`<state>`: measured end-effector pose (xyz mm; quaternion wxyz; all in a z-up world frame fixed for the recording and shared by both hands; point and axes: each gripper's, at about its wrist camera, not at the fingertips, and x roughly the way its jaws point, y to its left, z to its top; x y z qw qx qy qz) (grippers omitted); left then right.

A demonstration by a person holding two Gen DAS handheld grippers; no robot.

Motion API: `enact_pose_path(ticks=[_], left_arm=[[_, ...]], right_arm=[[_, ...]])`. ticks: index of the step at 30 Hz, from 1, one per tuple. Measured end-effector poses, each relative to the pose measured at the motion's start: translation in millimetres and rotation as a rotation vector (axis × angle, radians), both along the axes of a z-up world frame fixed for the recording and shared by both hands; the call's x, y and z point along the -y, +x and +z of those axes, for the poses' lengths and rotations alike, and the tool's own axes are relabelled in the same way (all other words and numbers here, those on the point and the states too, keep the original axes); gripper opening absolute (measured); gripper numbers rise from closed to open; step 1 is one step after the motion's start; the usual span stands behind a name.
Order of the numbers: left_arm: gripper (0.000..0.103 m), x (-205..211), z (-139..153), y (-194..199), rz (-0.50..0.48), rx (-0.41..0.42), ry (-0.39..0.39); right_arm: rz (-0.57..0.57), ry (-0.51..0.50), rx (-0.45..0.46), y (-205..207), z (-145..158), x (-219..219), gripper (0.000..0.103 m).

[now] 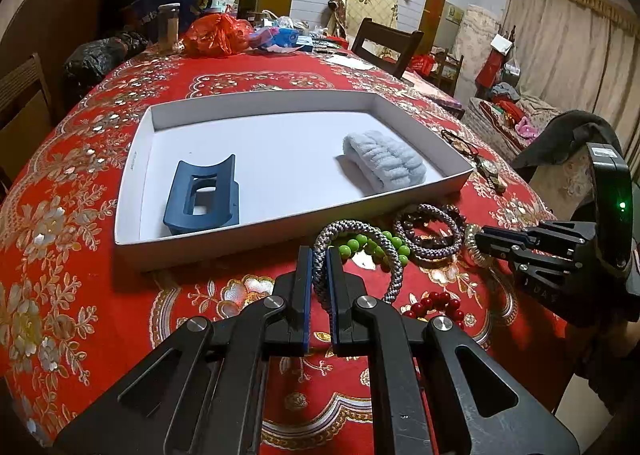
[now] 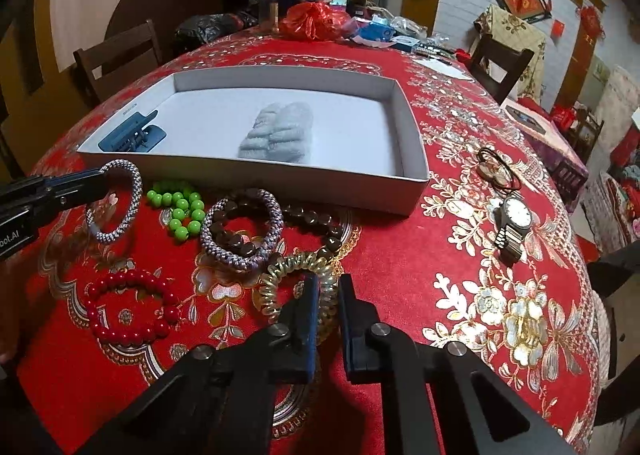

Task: Organize jewelry
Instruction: 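Lower the open right tool around the gold coil bracelet while the left tool holds the braided bracelet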

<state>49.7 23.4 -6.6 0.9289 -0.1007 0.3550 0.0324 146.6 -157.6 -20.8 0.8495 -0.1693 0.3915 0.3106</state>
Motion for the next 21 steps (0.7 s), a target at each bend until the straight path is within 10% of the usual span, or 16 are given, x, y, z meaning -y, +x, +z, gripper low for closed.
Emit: enact_pose_path(ticks=[11,21], left_arm=[[0.005,-3,-1,1,0.001,0.007,-0.01],[0.005,-3,0,-1,0.009,0.01,-0.006]], right_arm=[[-0.102,0.271,0.0,-17,24,11,0.009],[-0.166,0.25,0.04,-17,27,-6,0.009]])
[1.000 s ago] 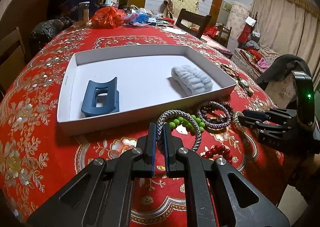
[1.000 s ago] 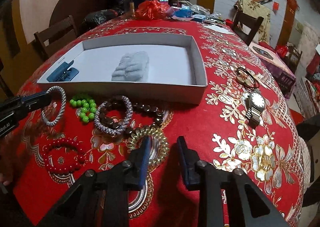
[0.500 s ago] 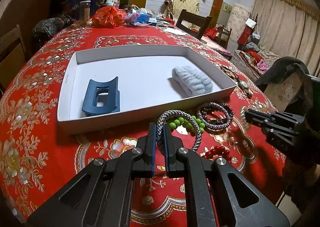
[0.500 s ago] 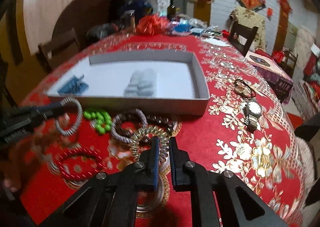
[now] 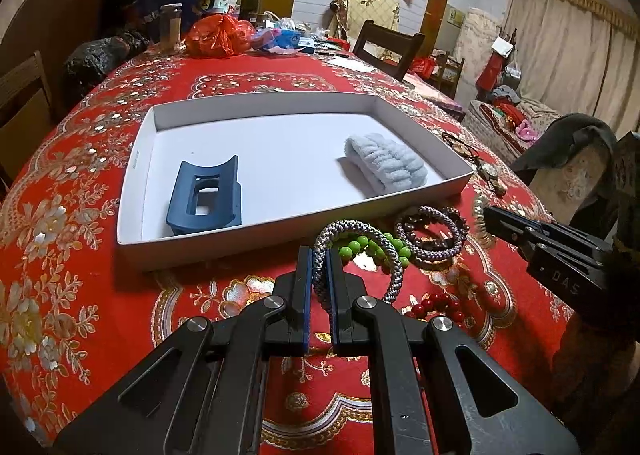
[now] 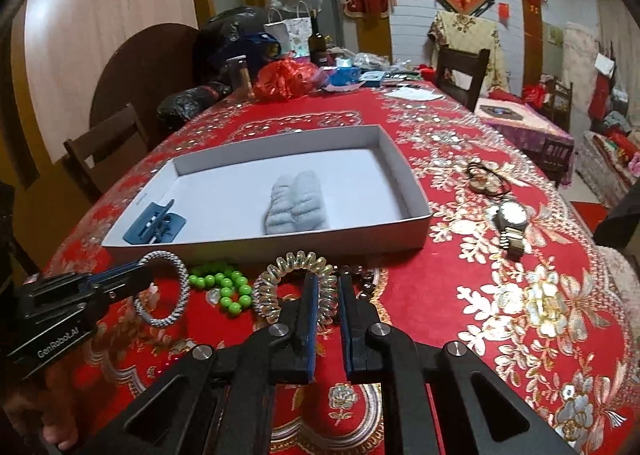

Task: Organize jewelry
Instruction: 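Lower the open right tool around the gold coil bracelet while the left tool holds the braided bracelet, then close the right tool on the gold coil bracelet while the left tool holds the braided bracelet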

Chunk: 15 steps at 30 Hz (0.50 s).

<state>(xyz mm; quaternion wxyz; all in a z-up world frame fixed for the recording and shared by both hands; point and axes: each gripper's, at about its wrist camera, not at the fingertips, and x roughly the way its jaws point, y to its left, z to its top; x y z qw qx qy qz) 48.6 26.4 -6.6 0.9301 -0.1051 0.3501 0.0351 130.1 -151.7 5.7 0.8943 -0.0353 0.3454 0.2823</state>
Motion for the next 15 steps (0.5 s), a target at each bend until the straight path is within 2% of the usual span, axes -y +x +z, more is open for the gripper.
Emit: enact_pose_path(ticks=[8,15], left_arm=[[0.005,1,1,-1,-0.002,0.007,0.006],[0.005,-3,0,0,0.005,0.001,-0.014]], right_arm=[[-0.006,-0.068,0.04,-5,2,-8,0.009],[-0.01,-0.084,0.04,-6,0,-10,0.009]])
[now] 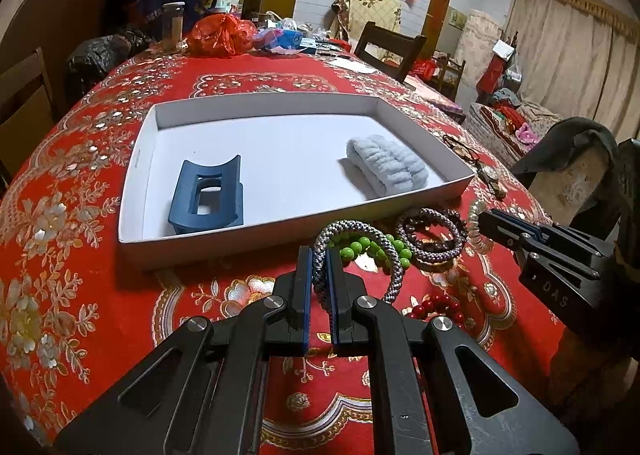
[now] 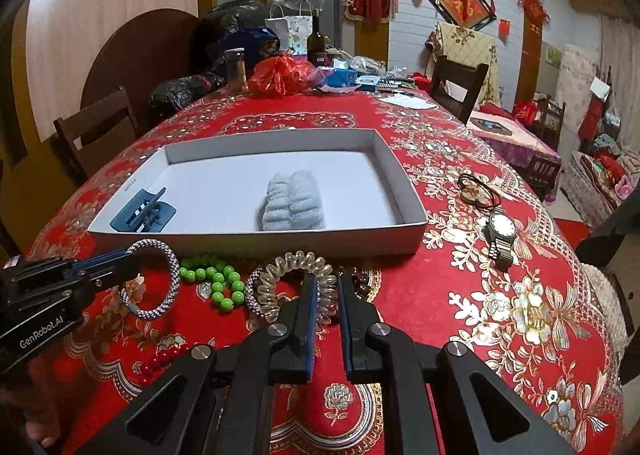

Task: Organize jewelry
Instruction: 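Close the right tool on the gold coil bracelet while the left tool holds the braided bracelet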

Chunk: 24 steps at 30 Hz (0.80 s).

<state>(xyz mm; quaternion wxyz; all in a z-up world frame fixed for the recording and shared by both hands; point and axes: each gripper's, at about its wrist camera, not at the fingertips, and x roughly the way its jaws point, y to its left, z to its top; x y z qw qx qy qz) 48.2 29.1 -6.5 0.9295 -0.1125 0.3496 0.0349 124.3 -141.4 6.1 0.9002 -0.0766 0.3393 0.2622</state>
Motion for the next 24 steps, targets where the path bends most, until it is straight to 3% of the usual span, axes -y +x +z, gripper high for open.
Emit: enact_pose_path(ticks=[24], left_arm=[[0.005,-0.7,0.3,-0.6,-0.001,0.001,0.0]], right_arm=[[-0.011,0.002,-0.001,0.1,0.5,2.0,0.009]])
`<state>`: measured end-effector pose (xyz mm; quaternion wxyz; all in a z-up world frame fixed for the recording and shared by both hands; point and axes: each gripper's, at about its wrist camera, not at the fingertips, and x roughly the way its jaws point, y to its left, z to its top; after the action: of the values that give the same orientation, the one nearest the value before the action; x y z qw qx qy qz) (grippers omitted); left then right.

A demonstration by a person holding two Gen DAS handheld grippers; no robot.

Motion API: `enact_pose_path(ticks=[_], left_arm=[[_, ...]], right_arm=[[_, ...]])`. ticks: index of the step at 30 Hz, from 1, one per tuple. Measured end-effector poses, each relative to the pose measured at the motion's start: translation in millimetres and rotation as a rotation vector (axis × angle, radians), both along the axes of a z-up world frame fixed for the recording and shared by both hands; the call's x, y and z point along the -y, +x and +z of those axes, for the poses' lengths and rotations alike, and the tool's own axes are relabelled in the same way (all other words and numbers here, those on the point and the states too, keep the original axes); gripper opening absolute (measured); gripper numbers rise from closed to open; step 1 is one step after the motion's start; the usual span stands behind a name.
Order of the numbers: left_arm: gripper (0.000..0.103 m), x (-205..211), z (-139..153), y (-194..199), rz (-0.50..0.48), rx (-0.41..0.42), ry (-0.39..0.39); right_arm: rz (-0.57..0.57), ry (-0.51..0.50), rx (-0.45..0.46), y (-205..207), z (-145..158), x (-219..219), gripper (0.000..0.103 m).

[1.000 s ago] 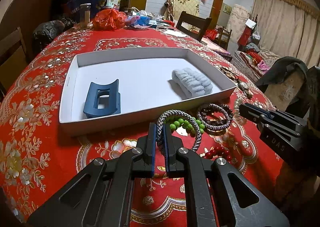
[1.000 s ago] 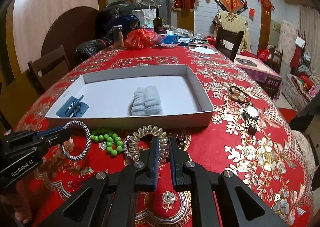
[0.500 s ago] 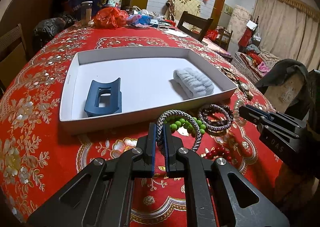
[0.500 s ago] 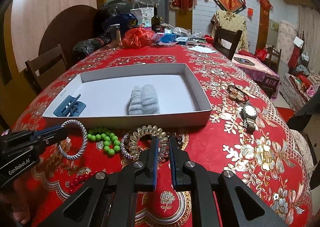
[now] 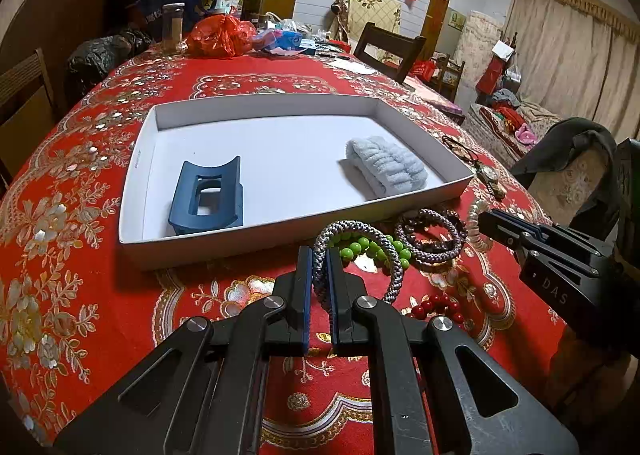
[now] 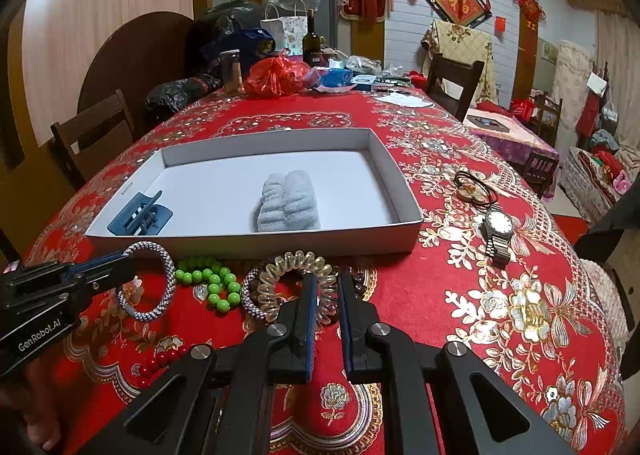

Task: Organize jewelry
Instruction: 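Close the right tool on the gold coil bracelet while the left tool holds the braided bracelet, then carry both bracelets over the white box and open both tools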

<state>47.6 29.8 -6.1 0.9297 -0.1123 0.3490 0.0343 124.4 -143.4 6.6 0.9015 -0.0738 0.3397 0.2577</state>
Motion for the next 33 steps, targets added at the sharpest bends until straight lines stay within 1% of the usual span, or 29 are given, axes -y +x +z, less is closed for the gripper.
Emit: enact_pose_path(ticks=[8,23,25,27,30,33], left_arm=[[0.005,0,0,0,0.001,0.002,0.002],[0.005,0,1,-1,-0.001,0.003,-0.001],[0.005,-1,2,-3,0.006,0.018,-0.012],[0.005,-4,2,-4,0.006,0.039,-0.048],[0.005,-4,5,-1,0.002,0.059,-0.056],[0.005,-6,15,6,0.0,0.085,-0.078]], right_arm=[[-0.004,0.006,0.011,-3,3,1,0.009],[0.0,0.013,-0.005,0,2,1,0.009],[0.0,0.039,-0.018,3,1,4,0.009],[-0.008,0.082,-0.038,8,1,8,0.009],[-0.014,0.106,-0.049,18,3,4,0.009],[-0.007,0.126,-0.048,27,9,1,0.009]])
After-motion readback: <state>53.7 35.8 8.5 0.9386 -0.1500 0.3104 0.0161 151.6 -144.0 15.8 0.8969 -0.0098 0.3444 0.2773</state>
